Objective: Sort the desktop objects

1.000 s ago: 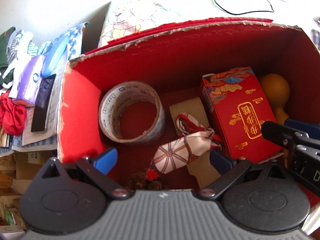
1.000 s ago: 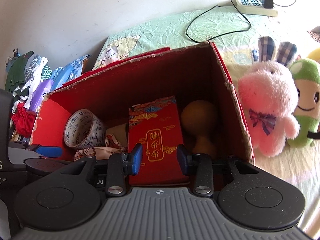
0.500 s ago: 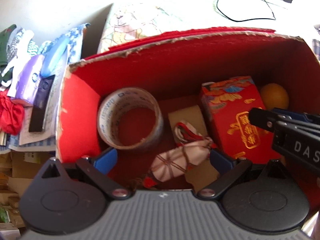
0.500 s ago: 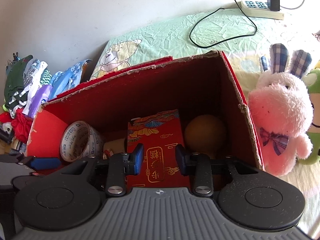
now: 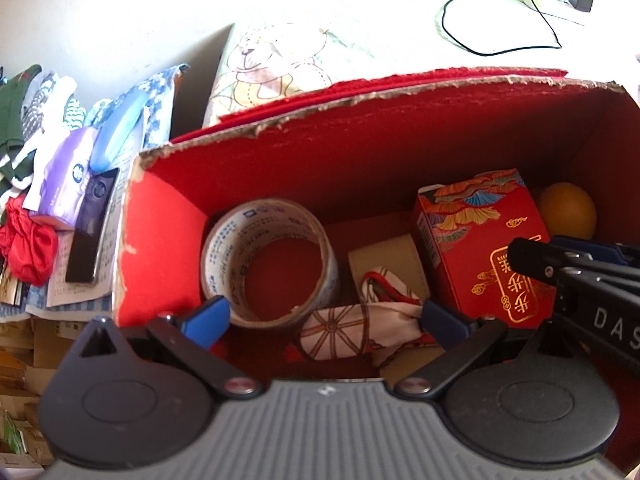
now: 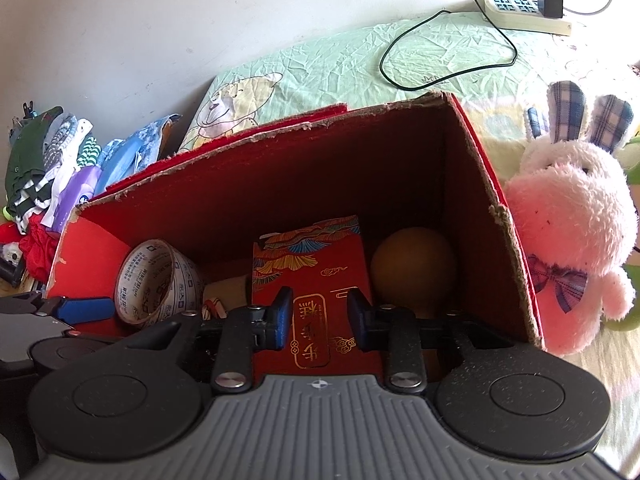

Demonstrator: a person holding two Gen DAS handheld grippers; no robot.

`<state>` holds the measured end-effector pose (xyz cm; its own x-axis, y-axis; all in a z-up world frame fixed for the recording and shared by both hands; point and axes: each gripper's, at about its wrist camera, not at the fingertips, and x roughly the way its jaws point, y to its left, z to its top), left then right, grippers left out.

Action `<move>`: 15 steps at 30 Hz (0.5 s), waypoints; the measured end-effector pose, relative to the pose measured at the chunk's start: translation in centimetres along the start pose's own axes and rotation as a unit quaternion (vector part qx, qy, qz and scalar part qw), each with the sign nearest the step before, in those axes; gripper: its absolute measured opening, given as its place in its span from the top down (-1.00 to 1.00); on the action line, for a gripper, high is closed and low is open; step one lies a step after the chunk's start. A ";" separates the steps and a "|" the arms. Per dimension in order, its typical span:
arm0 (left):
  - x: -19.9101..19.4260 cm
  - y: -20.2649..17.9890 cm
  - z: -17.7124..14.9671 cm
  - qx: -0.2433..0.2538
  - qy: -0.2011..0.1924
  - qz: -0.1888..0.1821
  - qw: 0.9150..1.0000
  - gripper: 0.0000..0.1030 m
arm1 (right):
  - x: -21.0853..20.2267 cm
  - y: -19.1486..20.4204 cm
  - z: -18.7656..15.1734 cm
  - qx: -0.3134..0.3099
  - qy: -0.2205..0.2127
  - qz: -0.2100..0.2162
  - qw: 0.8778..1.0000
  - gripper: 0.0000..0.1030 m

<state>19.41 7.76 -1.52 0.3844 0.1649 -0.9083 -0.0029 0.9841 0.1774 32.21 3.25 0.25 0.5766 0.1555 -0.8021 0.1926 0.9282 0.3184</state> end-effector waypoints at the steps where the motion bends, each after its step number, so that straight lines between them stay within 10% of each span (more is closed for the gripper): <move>1: -0.2 -0.1 -0.1 0.000 0.000 0.000 1.000 -0.98 | 0.0 0.0 0.0 0.000 0.000 0.000 1.000 0.37; 15: 0.1 -0.1 0.3 0.001 -0.003 0.002 1.000 -0.98 | 0.1 0.1 0.0 -0.001 0.000 -0.012 1.000 0.41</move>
<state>19.70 7.70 -1.52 0.3902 0.1689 -0.9051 -0.0026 0.9832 0.1823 32.27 3.35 0.14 0.5716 0.1324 -0.8098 0.2061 0.9321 0.2978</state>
